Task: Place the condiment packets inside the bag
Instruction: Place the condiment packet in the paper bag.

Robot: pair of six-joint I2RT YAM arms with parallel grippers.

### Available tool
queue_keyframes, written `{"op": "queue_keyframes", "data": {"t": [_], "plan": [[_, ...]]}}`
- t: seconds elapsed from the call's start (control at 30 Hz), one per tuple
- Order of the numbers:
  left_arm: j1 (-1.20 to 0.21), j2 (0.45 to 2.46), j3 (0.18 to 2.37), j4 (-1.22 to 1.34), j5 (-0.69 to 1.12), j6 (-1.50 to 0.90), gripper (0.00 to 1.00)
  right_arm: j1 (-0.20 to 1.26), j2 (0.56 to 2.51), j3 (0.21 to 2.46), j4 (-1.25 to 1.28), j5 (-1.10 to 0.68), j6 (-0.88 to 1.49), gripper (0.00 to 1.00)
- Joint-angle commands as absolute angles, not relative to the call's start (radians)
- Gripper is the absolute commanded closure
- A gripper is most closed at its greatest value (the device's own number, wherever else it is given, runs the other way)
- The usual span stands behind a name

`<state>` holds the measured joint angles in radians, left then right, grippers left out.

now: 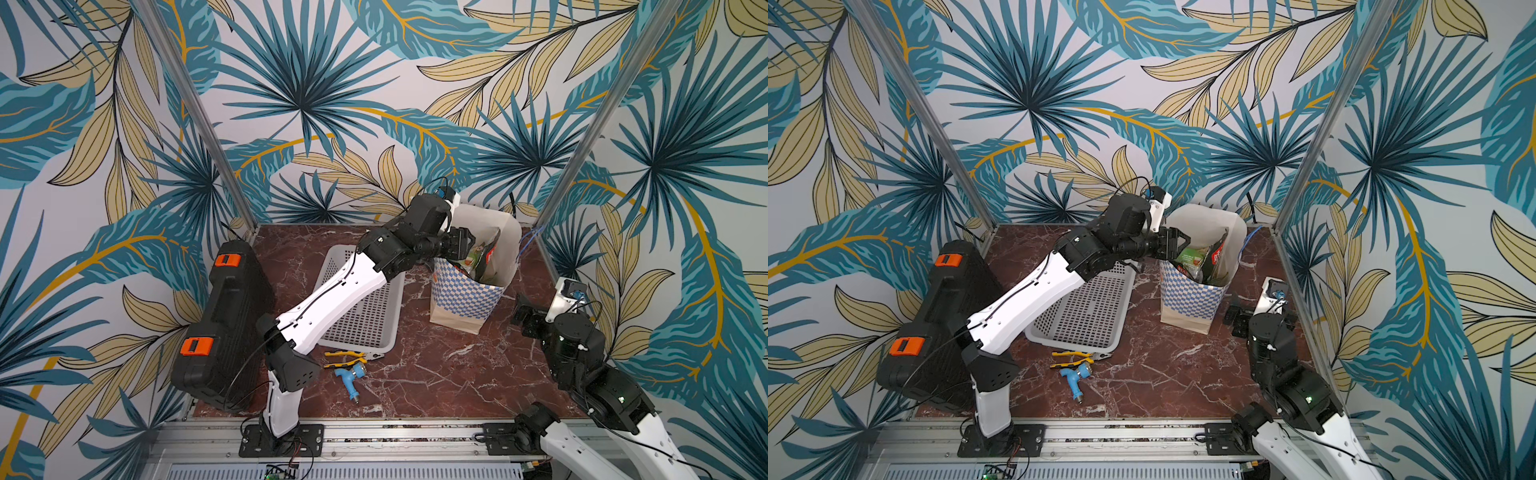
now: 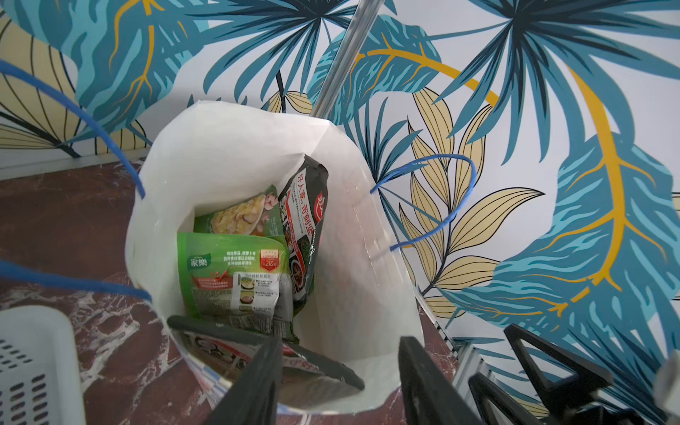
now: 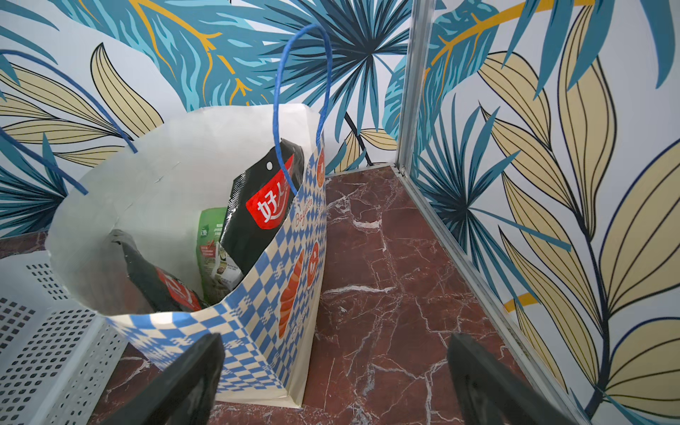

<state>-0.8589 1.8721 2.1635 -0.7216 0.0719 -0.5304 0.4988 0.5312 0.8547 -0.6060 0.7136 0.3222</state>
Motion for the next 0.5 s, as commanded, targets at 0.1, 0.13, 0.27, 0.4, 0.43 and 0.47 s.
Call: {"op": "queue_keyframes", "data": {"t": [0.1, 0.13, 0.27, 0.4, 0.43, 0.47], "plan": [[-0.861, 1.689, 1.964, -0.667, -0.021, -0.473, 0.32, 0.497, 0.597, 0.96, -0.697, 0.792, 0.359, 0.0], [-0.857, 1.671, 1.947, -0.673, -0.046, -0.464, 0.3, 0.494, 0.624, 0.987, -0.713, 0.789, 0.368, 0.0], [-0.831, 1.645, 1.961, -0.725, -0.1, -0.433, 0.17, 0.453, 0.734, 1.116, -0.73, 0.669, 0.37, 0.01], [-0.775, 1.703, 2.07, -0.819, -0.074, -0.412, 0.1, 0.392, 0.878, 1.278, -0.77, 0.597, 0.356, 0.01], [-0.758, 1.73, 2.108, -0.842, -0.052, -0.408, 0.09, 0.36, 0.916, 1.318, -0.779, 0.562, 0.355, 0.01], [-0.742, 1.759, 2.149, -0.865, -0.027, -0.404, 0.09, 0.324, 0.952, 1.359, -0.787, 0.522, 0.355, 0.0]]}}
